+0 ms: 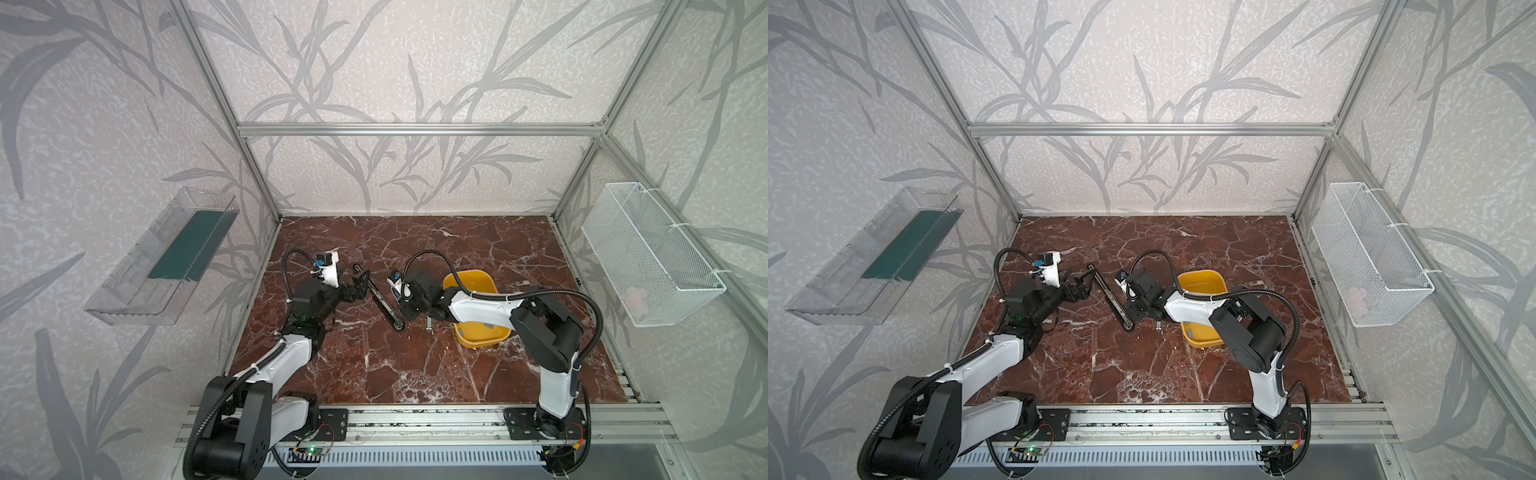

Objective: Load the staples into the stapler

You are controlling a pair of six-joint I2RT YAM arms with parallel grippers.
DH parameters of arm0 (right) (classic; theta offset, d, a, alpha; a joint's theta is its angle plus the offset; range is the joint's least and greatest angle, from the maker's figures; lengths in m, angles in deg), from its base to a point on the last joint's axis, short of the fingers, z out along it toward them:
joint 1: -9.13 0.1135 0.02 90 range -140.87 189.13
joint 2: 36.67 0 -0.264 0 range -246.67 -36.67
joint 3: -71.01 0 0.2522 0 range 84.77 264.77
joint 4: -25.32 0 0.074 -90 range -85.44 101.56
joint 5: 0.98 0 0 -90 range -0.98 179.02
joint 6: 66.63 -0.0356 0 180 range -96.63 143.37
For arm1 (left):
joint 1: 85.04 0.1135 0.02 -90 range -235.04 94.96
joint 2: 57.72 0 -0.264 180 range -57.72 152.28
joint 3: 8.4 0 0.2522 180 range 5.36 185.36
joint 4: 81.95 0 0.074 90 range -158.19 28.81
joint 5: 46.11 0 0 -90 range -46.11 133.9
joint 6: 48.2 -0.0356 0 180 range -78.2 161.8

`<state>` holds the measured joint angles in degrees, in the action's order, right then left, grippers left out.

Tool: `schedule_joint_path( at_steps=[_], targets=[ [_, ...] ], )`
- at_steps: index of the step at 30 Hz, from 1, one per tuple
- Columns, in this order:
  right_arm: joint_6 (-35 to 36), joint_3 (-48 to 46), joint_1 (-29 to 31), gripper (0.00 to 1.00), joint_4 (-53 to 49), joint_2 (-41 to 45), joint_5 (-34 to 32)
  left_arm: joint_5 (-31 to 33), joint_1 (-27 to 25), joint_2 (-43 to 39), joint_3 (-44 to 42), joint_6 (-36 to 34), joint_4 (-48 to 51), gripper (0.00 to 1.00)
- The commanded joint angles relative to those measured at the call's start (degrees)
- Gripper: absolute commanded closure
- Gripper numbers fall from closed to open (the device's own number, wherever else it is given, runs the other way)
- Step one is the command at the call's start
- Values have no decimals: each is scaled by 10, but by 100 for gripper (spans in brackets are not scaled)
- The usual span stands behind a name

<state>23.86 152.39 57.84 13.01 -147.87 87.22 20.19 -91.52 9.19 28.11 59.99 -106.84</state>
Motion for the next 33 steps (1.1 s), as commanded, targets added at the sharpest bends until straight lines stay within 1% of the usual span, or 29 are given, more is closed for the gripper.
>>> schedule_joint_path(
  at_steps=[1, 16, 33],
  targets=[
    [0, -9, 2, 99, 9, 1, -9, -5, 1, -12, -8, 7, -19, 1],
    [-8, -9, 2, 99, 10, -8, -8, -5, 0, -12, -9, 6, -20, 1],
    [-34, -18, 2, 99, 16, -7, -4, -5, 0, -13, -9, 7, -21, 1]
  ],
)
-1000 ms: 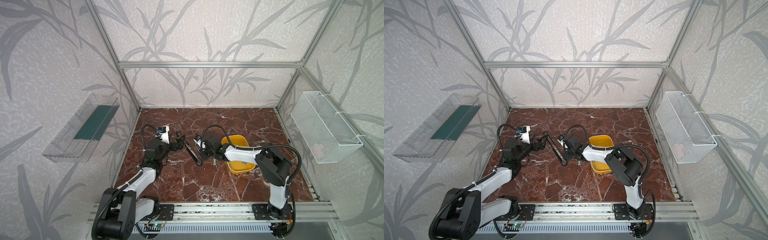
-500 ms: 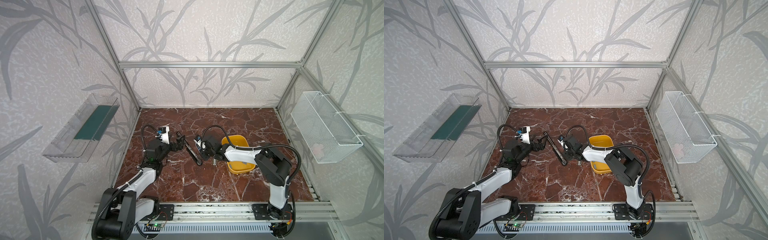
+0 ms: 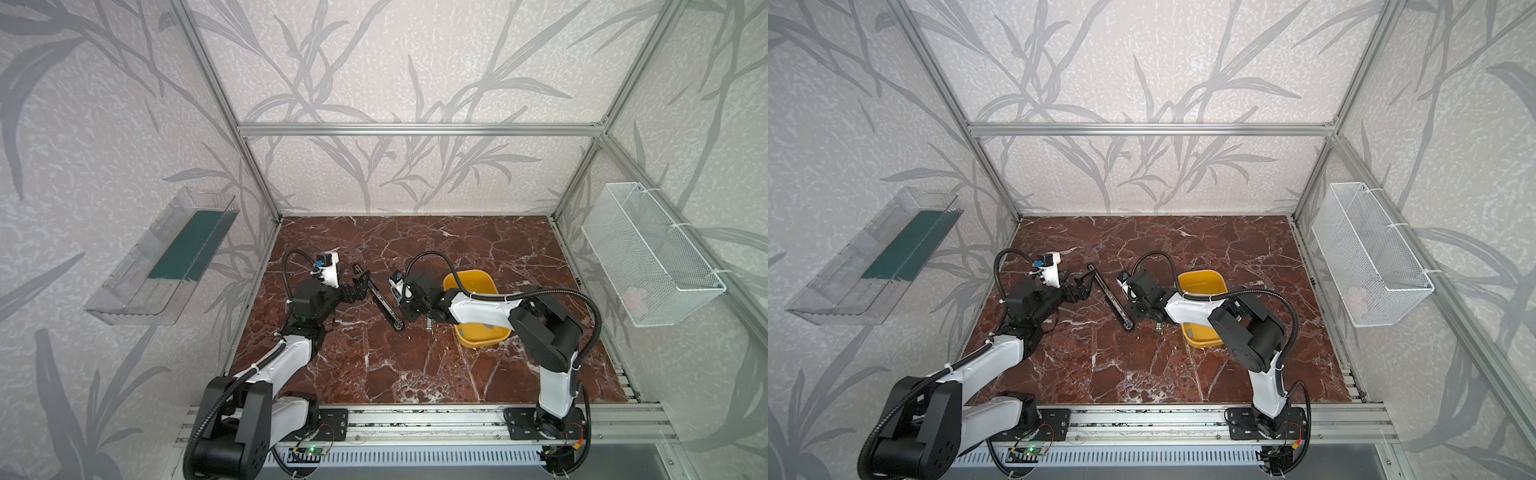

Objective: Load the staples into the stapler

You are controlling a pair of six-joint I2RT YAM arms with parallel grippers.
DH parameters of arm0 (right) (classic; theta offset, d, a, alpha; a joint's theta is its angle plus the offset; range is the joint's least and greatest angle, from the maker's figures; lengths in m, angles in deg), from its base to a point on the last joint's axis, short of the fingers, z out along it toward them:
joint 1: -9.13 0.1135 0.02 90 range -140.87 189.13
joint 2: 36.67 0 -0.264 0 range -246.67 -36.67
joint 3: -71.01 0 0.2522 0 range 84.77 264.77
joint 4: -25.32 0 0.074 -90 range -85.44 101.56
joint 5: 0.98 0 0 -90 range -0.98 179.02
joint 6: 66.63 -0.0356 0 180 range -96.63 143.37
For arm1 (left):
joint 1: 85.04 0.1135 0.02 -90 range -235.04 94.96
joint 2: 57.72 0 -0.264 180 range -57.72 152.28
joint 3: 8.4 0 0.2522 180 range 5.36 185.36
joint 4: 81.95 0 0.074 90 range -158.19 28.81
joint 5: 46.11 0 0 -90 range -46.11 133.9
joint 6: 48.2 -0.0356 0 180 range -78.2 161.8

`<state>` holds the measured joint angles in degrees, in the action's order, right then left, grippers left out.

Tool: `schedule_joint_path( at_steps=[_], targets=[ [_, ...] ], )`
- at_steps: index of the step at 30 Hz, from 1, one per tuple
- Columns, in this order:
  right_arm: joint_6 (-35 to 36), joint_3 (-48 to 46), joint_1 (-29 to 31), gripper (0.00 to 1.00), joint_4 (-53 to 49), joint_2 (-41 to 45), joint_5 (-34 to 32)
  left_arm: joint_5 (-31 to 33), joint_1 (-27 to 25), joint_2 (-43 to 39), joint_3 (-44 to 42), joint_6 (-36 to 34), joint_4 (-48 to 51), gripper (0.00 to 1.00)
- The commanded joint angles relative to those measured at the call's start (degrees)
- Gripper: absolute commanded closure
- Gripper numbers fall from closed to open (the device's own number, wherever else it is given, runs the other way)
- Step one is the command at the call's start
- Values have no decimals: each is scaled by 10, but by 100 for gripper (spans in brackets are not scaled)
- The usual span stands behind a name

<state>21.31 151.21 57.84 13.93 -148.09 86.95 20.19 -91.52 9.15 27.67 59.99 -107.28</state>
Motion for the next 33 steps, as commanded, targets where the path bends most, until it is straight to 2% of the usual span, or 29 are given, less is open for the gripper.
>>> schedule_joint_path(
  at_steps=[1, 22, 33],
  targets=[
    [-9, -8, 2, 99, 6, -6, -2, -5, 0, -12, -5, 7, -16, 1],
    [-12, -13, 2, 100, 6, -7, -5, -5, 0, -14, -6, 7, -17, 1],
    [-30, -35, 3, 99, -9, 18, 0, -5, 0, -14, -7, 7, -17, 1]
  ],
)
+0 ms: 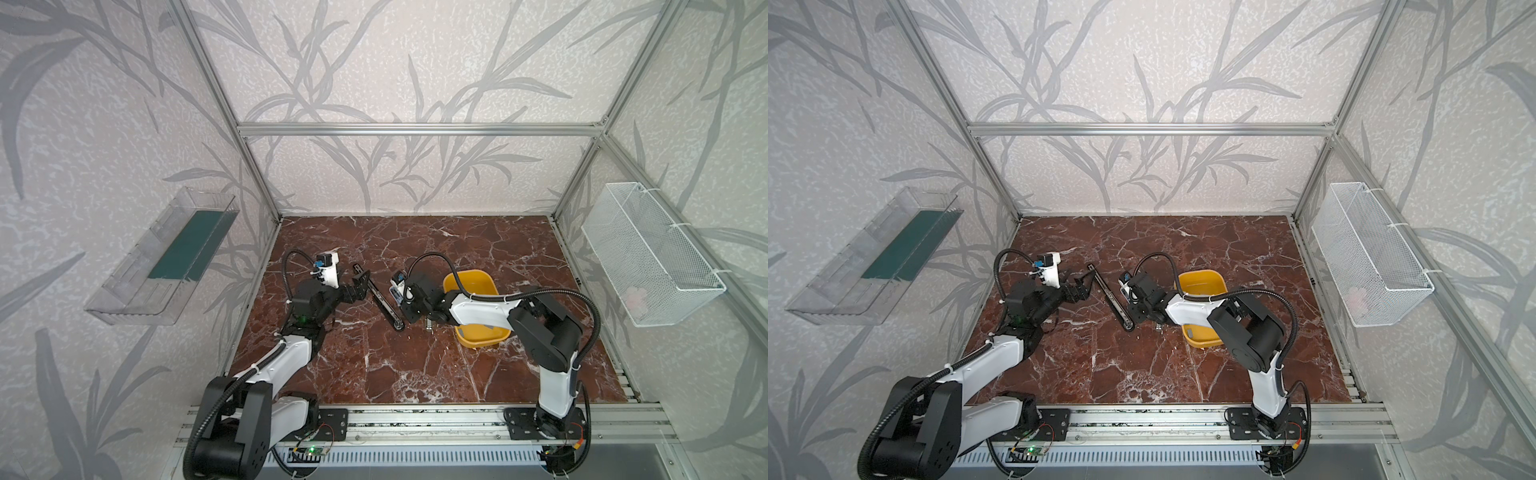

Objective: Load the staples into the stapler

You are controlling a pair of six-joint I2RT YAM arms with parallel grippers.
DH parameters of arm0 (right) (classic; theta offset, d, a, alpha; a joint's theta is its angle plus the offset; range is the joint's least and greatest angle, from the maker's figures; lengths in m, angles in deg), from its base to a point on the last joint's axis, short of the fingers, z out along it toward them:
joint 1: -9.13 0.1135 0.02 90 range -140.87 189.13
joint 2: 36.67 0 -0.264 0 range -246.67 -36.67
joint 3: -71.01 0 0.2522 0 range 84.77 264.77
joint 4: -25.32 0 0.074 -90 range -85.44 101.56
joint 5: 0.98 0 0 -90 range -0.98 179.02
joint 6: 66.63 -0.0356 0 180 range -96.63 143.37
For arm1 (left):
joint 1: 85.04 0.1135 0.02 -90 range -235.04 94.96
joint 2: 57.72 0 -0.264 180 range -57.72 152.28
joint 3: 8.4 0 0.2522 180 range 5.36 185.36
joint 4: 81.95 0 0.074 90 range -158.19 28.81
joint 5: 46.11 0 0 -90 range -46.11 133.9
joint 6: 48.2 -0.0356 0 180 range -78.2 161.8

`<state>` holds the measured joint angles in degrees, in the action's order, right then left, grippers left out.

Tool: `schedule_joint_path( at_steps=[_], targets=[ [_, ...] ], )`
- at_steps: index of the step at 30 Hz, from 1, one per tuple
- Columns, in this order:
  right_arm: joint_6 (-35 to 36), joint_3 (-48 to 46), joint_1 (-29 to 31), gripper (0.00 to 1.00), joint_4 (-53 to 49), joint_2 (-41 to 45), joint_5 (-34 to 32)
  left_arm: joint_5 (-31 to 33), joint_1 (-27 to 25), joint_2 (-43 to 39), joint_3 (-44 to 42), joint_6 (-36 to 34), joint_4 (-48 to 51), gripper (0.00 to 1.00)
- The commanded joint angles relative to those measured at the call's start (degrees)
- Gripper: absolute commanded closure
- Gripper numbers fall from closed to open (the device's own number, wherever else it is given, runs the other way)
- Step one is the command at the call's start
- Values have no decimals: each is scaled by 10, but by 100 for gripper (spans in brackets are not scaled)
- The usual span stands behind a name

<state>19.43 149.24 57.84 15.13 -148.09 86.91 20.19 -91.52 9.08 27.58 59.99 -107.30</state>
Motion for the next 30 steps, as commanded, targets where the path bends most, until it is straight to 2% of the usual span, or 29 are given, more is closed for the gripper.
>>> schedule_joint_path(
  at_steps=[1, 14, 21, 30],
  targets=[
    [-14, -17, 3, 99, -22, 20, 2, -5, 1, -13, -6, 7, -17, 1],
    [-23, -28, 9, 98, -34, 29, 6, -6, 1, -14, -6, 7, -17, 1],
    [-21, -27, 14, 88, -44, 38, -2, -7, 0, -14, -6, 8, -19, 1],
    [-21, -29, 19, 81, -57, 51, -5, -6, 0, -13, -4, 7, -19, 1]
  ],
)
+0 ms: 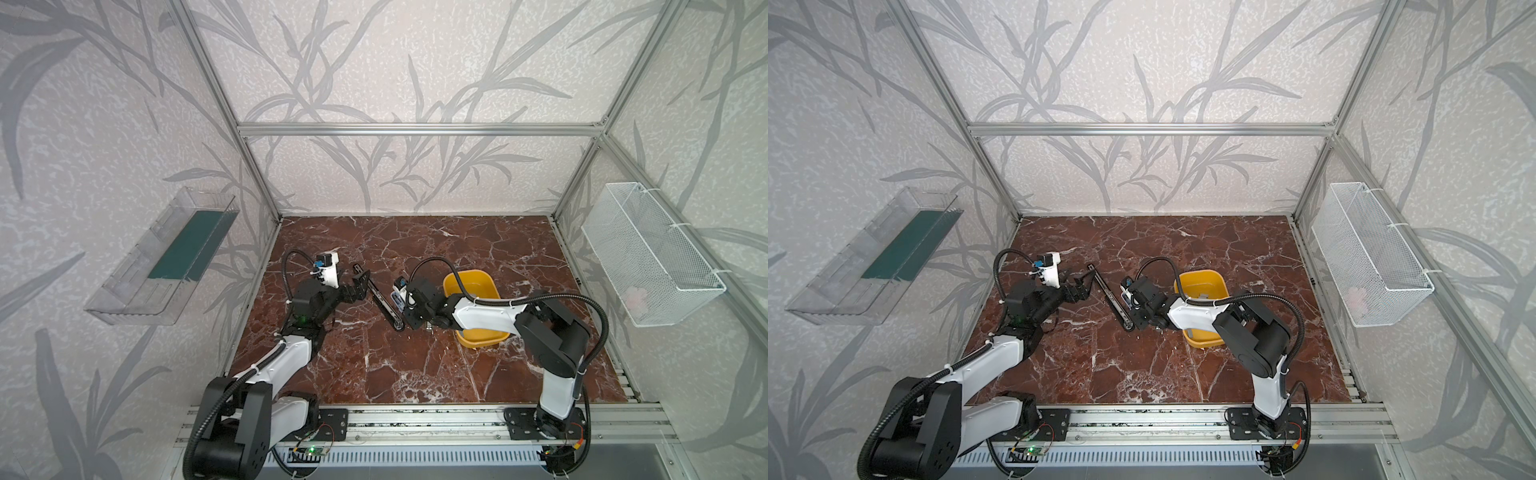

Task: Load the staples into the stapler
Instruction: 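Open the right gripper and move it over the tray while the left draws back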

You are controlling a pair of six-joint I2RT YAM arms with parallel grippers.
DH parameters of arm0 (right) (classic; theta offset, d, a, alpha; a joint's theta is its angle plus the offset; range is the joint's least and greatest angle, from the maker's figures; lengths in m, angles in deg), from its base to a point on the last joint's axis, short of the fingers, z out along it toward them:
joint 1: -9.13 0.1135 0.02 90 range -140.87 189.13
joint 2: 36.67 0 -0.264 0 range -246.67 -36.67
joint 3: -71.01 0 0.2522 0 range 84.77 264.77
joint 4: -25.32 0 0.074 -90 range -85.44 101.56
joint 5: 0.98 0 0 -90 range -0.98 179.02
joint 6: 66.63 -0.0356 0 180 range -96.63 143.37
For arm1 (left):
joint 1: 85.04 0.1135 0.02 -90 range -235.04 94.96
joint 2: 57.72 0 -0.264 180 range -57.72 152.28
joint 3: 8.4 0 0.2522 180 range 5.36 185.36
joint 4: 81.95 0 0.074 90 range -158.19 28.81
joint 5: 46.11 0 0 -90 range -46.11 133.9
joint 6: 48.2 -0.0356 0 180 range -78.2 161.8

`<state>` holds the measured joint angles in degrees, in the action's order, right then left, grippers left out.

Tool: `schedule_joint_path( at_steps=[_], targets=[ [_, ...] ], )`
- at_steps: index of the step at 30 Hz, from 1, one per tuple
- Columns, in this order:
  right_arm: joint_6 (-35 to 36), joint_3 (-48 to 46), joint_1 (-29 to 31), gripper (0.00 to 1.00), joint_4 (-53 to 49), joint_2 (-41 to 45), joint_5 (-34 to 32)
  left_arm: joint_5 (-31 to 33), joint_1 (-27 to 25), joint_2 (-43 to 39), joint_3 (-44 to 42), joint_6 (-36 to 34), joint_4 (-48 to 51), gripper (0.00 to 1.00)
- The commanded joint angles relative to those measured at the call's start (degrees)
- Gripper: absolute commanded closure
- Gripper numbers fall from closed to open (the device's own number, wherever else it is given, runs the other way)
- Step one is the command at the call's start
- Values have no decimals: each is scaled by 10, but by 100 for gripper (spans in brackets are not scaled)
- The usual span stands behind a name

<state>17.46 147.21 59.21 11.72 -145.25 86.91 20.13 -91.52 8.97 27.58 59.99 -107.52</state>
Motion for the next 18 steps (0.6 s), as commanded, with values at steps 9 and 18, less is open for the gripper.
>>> schedule_joint_path(
  at_steps=[9, 18],
  targets=[
    [-3, -18, 9, 73, -25, 37, -10, -7, 1, -11, -2, 7, -15, 1],
    [-12, -13, 9, 73, -48, 85, -19, -7, 0, -7, -1, 5, -18, 1]
  ],
)
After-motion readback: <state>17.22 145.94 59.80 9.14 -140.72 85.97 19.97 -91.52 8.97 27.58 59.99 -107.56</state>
